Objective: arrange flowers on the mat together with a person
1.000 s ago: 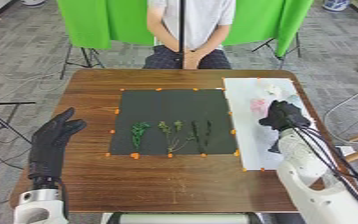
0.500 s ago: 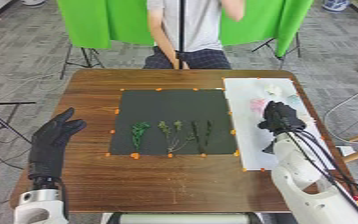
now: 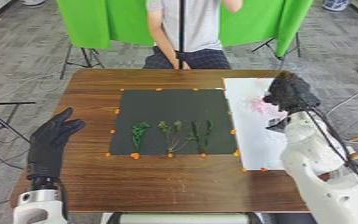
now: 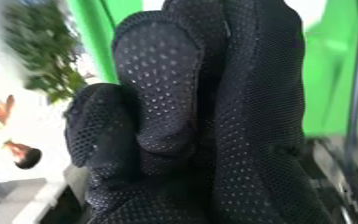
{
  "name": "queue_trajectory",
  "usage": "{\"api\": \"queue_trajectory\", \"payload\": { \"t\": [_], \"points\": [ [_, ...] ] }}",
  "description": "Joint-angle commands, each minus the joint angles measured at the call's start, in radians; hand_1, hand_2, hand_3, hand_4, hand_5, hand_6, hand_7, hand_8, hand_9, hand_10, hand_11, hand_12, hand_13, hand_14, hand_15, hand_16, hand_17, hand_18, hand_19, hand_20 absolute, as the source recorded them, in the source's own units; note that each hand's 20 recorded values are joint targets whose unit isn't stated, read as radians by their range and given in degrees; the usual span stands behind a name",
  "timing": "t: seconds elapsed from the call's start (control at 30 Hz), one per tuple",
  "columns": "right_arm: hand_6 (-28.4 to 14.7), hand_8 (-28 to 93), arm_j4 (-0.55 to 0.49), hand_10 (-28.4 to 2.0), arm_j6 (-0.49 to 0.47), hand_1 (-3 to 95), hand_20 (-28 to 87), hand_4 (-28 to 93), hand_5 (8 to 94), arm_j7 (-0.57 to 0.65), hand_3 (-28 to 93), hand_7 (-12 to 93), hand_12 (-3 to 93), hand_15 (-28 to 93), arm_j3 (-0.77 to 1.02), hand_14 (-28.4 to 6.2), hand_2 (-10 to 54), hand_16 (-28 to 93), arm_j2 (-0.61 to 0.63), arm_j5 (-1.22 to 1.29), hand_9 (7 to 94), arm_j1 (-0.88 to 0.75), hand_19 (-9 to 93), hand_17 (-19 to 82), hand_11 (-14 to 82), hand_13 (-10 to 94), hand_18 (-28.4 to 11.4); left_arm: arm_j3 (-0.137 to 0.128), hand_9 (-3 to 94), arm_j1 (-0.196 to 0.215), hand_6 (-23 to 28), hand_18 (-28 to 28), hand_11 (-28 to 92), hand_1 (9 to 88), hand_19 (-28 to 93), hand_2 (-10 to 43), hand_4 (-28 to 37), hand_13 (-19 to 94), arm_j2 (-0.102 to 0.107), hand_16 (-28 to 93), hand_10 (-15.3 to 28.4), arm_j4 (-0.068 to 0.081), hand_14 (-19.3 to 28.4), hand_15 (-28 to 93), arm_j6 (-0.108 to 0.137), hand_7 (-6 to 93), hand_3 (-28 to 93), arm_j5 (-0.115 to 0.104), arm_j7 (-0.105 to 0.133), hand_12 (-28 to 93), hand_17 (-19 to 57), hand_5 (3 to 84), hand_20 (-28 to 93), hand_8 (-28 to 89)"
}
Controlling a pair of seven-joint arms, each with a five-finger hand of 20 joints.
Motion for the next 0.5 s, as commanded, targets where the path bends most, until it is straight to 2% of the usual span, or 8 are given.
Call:
{"api": "queue_trajectory", "payload": {
  "t": [0.03,0.17,0.4,0.5],
  "points": [
    [-0.7,14,-0.04,-7.9,-0.001,94.3,27,41,79.8,-0.096,-28,16,36.6,47,-0.165,-0.7,-9.5,20,-0.049,0.051,93.7,0.253,84,70,14.3,94,-5.8,-0.032,51.8,0.024,3.5,12.2,23,24.6,9,-4.6,-20.0,43,0.029,2,15.6,0.008,18.3,24,0.013,13.3,67,-0.039,0.01,16,12.0,49.7,22,-5],
    [-0.8,13,0.016,-8.0,-0.028,94.3,27,41,79.8,-0.148,-28,16,36.5,47,-0.3,-0.7,-9.5,20,-0.142,0.078,93.7,0.363,84,70,14.5,94,-5.8,-0.037,51.8,0.02,3.4,12.3,23,24.6,9,-4.8,-19.9,43,0.035,2,15.6,0.017,18.3,24,0.027,13.4,67,-0.064,0.017,16,12.0,49.7,22,-5],
    [-0.8,13,0.089,-7.9,-0.097,94.3,28,41,79.6,-0.217,-28,16,36.4,47,-0.49,-0.6,-9.5,20,-0.274,0.088,93.7,0.44,84,70,14.8,94,-5.7,-0.027,51.9,0.0,3.5,12.4,23,24.6,9,-5.0,-19.9,43,0.04,2,15.5,0.041,18.5,25,0.029,13.3,67,-0.077,0.017,16,12.0,49.8,22,-5],
    [-0.8,13,0.123,-8.0,-0.134,94.2,28,40,79.6,-0.24,-28,16,36.5,47,-0.554,-0.6,-9.5,20,-0.315,0.073,93.7,0.453,84,70,14.9,94,-5.7,-0.025,52.1,-0.003,3.4,12.4,23,24.7,9,-4.8,-20.0,43,0.04,2,15.5,0.056,18.4,25,0.051,13.4,67,-0.088,0.03,16,12.0,49.8,22,-5]
  ]
}}
